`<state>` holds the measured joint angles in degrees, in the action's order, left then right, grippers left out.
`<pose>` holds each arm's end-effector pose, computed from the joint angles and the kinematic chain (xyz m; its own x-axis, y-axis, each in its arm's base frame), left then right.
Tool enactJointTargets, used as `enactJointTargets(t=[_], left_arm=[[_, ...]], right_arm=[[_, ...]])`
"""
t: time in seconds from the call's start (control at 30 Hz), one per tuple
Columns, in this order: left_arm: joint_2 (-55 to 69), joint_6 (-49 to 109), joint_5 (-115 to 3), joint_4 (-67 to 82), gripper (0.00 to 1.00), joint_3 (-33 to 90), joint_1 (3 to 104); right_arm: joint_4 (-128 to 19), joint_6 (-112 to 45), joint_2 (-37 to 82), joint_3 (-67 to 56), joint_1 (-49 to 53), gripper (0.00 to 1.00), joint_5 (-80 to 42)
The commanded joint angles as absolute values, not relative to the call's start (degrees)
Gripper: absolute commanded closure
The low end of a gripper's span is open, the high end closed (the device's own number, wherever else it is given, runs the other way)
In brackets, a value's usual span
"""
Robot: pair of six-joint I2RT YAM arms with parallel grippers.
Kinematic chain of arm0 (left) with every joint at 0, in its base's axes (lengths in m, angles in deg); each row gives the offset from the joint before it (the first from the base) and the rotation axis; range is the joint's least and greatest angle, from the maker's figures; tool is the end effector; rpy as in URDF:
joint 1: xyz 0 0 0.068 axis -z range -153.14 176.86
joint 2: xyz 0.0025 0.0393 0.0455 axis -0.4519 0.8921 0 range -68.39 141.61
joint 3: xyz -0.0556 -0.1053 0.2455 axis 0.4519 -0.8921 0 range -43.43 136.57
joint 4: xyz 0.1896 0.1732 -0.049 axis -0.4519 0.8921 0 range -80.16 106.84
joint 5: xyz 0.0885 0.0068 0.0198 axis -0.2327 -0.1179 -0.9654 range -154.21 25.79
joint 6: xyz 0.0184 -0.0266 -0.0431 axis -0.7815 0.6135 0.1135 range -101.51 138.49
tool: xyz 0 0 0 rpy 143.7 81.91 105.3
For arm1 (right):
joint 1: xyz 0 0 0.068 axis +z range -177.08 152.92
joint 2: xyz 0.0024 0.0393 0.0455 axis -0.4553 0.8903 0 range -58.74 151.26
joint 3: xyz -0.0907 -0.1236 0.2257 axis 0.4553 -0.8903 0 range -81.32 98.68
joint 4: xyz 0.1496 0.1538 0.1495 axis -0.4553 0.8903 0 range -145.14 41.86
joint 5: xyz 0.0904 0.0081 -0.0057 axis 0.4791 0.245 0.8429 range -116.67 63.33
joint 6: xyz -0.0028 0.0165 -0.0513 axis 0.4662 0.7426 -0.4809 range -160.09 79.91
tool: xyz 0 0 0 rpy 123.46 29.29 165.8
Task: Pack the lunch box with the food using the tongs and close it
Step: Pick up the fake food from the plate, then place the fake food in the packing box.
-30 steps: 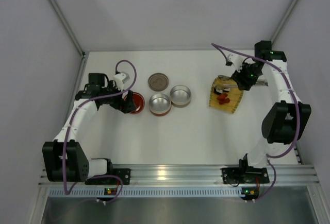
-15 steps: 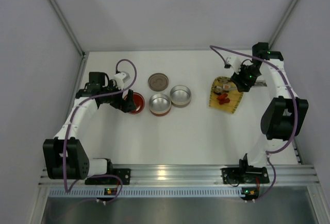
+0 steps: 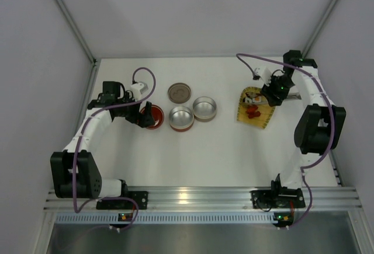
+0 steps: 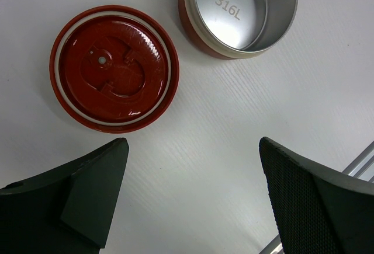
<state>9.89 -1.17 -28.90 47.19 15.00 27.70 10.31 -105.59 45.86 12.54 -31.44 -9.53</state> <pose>0.2727 -0.0245 0.2587 -0.6822 0.2844 -0.6736 0.5887 0.7600 -0.2753 0.3640 -0.0172 0.2774 -0.4037 -0.8413 -0.3594 -0.8801 0.4644 -0.0985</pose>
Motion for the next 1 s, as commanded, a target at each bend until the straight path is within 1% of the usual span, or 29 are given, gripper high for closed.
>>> enactJointTargets(t=[0.0,0.2,0.47,0.53,0.77,0.9,0.93,0.97], left_arm=[[10.09,-1.46,-27.82,46.67,0.02,17.12,27.39],[10.53,-1.11,-28.00,46.58,0.02,17.30,27.39],[10.71,-0.41,-27.74,46.14,0.02,17.39,27.39],[10.62,-0.41,-27.65,46.14,0.02,17.48,27.39],[9.48,0.38,-27.74,46.23,0.02,17.48,27.39],[8.95,1.08,-27.91,46.14,0.02,17.39,27.39],[8.86,1.61,-28.09,46.14,0.02,17.21,27.39],[8.77,1.96,-28.26,46.14,0.02,17.21,27.39]], right_arm=[[8.76,-107.51,46.64,13.69,-31.21,0.48,-8.66],[9.02,-107.95,47.35,14.13,-31.48,0.51,-8.39],[11.91,-107.51,46.82,16.67,-32.27,0.70,-6.99],[12.79,-107.16,46.47,17.99,-32.27,0.73,-6.46],[17.27,-103.03,44.36,24.67,-30.78,0.74,-4.26],[18.25,-100.13,42.52,25.56,-27.53,0.75,-5.23],[18.25,-99.43,41.99,25.21,-23.87,0.75,-5.40],[17.99,-97.85,40.94,25.12,-22.53,0.75,-5.75]])
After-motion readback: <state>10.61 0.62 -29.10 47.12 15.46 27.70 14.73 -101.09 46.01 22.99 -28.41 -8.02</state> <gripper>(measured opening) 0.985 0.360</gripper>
